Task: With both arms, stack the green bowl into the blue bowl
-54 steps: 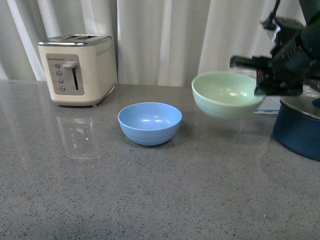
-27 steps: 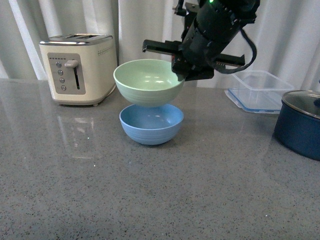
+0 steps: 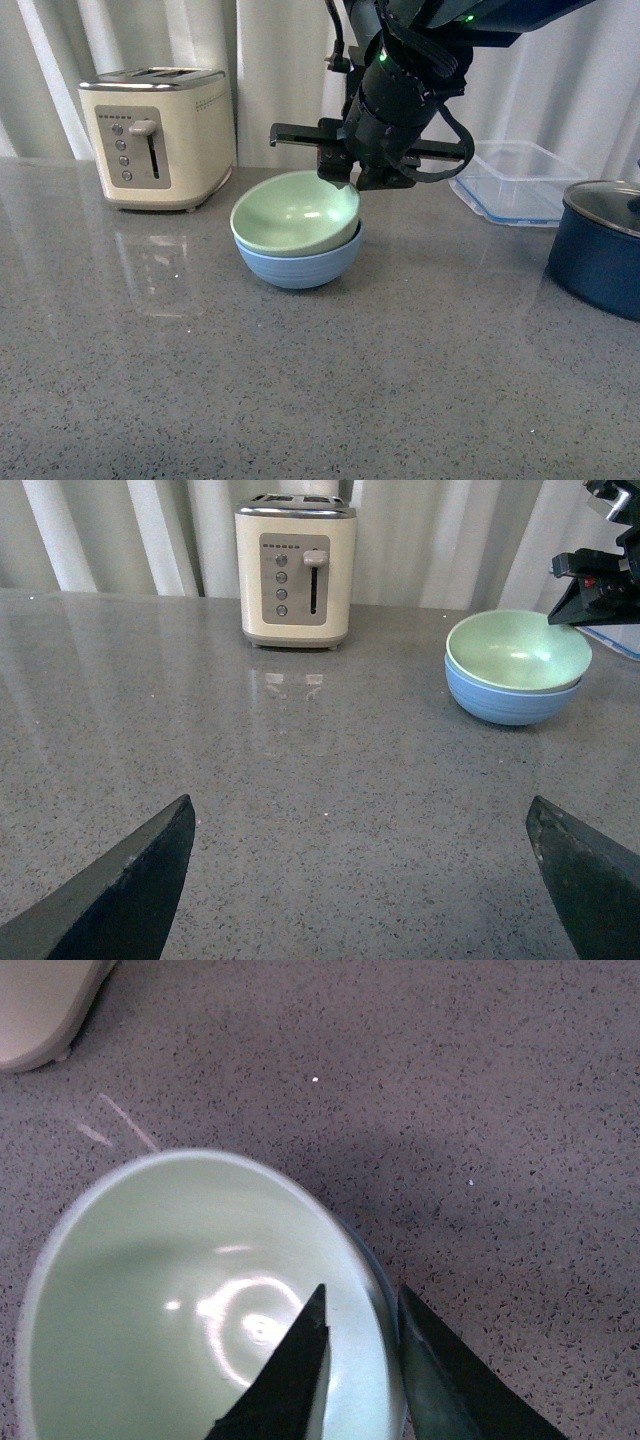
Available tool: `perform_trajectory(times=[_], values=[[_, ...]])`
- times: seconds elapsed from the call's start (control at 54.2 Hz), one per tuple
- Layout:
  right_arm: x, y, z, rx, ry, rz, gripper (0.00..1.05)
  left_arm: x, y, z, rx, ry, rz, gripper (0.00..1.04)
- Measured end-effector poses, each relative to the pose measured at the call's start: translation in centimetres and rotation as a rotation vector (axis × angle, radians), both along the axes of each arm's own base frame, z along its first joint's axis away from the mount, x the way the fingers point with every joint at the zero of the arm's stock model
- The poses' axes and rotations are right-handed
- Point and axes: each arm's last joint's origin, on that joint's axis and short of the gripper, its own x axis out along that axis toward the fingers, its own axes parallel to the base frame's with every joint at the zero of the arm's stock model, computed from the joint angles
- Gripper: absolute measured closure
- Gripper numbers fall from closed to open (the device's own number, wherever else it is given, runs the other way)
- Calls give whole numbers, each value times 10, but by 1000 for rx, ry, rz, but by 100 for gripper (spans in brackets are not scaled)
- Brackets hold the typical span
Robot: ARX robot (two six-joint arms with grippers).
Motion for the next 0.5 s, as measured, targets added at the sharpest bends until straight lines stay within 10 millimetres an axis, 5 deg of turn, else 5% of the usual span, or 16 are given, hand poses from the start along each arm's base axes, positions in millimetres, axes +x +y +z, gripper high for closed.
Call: perform_trajectory(times=[0.221, 0.295, 0.406, 0.498], values=[[-27, -17, 33, 155, -127, 57, 48, 0, 0, 0, 0, 0, 0, 7], [-65, -38, 68, 263, -385, 86, 33, 0, 0, 0, 0, 0, 0, 7], [-120, -76, 85, 115, -719, -146, 50, 0, 0, 0, 0, 0, 0, 7], [-156, -109, 69, 32, -801, -218, 66, 0, 0, 0, 0, 0, 2, 7]])
